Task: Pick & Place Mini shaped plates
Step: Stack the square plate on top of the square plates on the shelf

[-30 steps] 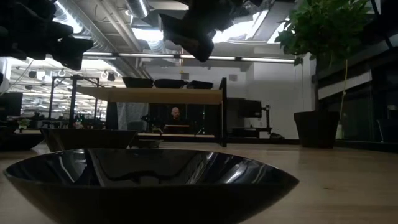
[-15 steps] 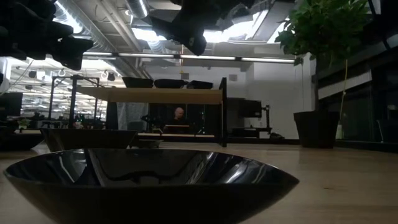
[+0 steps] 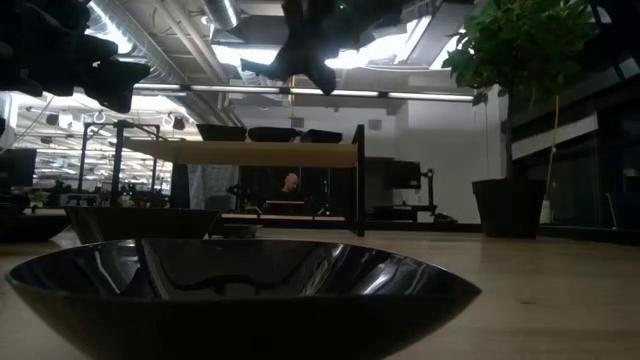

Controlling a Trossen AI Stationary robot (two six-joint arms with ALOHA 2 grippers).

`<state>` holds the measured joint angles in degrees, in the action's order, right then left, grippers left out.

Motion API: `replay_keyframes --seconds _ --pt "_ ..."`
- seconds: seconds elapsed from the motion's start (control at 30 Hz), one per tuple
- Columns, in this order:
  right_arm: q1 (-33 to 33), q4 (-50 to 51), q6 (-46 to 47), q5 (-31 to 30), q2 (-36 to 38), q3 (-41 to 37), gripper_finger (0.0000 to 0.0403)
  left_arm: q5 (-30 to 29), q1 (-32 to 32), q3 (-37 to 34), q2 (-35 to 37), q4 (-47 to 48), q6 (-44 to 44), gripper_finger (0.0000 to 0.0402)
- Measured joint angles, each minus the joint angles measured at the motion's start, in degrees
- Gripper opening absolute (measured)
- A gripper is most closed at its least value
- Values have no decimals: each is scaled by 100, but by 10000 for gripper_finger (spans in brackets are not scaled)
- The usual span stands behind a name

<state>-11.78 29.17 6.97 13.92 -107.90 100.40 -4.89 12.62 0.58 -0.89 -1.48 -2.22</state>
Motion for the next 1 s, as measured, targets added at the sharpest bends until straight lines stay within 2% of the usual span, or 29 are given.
replay_keyframes --seconds 0.37,0.57,0.77,1.0 --pt "-400 -223 966 -803 0 0 7 0 1 0 -1 0 1 208" --pt "-679 -161 1423 -841 0 0 8 0 1 0 0 1 1 208" --pt "-930 -5 1558 -880 22 0 9 0 0 0 0 0 -1 208" --pt "-1052 382 1673 -1546 281 0 9 0 2 0 -1 0 0 207"
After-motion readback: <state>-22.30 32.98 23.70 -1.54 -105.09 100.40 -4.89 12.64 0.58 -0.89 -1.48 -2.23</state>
